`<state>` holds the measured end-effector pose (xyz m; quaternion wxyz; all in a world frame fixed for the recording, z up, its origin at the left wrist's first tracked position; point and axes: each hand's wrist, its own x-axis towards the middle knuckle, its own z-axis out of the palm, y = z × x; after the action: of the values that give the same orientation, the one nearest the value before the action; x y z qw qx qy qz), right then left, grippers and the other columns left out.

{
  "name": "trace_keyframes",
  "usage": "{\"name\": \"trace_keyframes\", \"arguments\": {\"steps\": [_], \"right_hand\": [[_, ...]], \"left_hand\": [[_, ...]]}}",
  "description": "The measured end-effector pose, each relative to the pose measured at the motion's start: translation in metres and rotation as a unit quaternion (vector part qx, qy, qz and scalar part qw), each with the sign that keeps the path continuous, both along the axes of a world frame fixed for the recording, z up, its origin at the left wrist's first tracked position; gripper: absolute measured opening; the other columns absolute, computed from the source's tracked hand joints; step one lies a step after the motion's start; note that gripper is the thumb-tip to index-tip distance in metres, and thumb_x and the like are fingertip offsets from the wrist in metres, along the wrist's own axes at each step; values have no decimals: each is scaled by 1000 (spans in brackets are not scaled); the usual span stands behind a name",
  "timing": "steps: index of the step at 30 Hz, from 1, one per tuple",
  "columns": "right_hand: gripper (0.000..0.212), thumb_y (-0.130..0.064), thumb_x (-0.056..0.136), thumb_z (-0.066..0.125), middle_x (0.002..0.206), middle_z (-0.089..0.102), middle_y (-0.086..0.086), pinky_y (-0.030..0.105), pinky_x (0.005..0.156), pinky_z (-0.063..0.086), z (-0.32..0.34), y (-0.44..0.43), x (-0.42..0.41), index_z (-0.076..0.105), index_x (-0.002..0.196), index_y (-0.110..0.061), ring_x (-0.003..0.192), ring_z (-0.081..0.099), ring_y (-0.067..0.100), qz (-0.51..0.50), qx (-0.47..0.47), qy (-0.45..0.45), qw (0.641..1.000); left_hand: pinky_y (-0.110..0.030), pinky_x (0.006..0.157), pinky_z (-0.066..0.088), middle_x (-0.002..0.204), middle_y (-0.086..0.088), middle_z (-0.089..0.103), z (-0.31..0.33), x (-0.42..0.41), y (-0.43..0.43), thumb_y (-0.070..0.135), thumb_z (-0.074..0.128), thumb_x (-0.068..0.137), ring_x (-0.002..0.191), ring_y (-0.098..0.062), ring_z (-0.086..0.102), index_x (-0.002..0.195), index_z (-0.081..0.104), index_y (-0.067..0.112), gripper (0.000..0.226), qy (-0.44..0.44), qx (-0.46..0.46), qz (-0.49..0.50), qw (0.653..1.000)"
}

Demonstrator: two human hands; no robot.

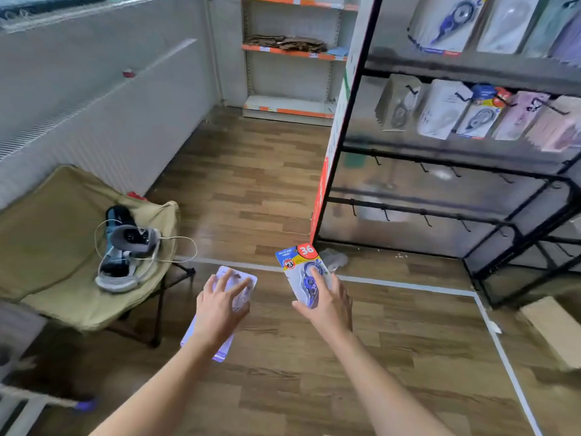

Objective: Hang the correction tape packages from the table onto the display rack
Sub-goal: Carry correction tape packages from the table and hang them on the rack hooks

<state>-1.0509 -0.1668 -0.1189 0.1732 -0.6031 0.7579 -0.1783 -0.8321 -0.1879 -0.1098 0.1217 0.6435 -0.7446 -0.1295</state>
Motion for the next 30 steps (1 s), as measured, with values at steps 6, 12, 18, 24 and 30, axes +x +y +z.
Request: {"name": "trace_keyframes", "arguments": {"steps": [6,12,18,24,30], "right_hand": [[85,-56,73,70,144,29,6,32,101,28,-2,-15,-89,30,146,-34,131,31,23,-79,-8,-21,997],[84,-55,75,68,143,30,7,30,101,30,-5,-49,-176,29,146,-33,129,33,23,-135,-24,-21,990],[85,-56,76,67,147,26,7,32,102,34,13,-122,-271,25,147,-34,132,31,23,-177,-50,-13,983],[82,-48,74,73,143,36,14,34,97,33,44,-175,-352,36,144,-25,128,38,30,-233,-137,6,963],[84,-52,78,69,148,31,15,39,102,34,63,-215,-434,29,148,-27,134,32,30,-244,-173,28,954]], "left_hand": [[-35,93,39,147,5,36,0,-99,-45,38,60,87,133,-26,31,129,51,46,44,-20,9,-67,997],[-38,95,37,150,4,33,0,-185,-110,39,60,87,137,-27,25,133,48,45,47,-14,15,-110,994],[-35,99,34,150,7,31,6,-274,-191,41,57,89,136,-23,25,134,45,46,46,18,-7,-95,995],[-38,100,33,148,4,33,27,-364,-257,37,59,90,135,-26,27,134,48,43,46,36,-24,-125,991],[-41,103,28,147,4,35,32,-445,-293,33,62,87,137,-26,24,131,52,43,46,48,-39,-139,988]]}}
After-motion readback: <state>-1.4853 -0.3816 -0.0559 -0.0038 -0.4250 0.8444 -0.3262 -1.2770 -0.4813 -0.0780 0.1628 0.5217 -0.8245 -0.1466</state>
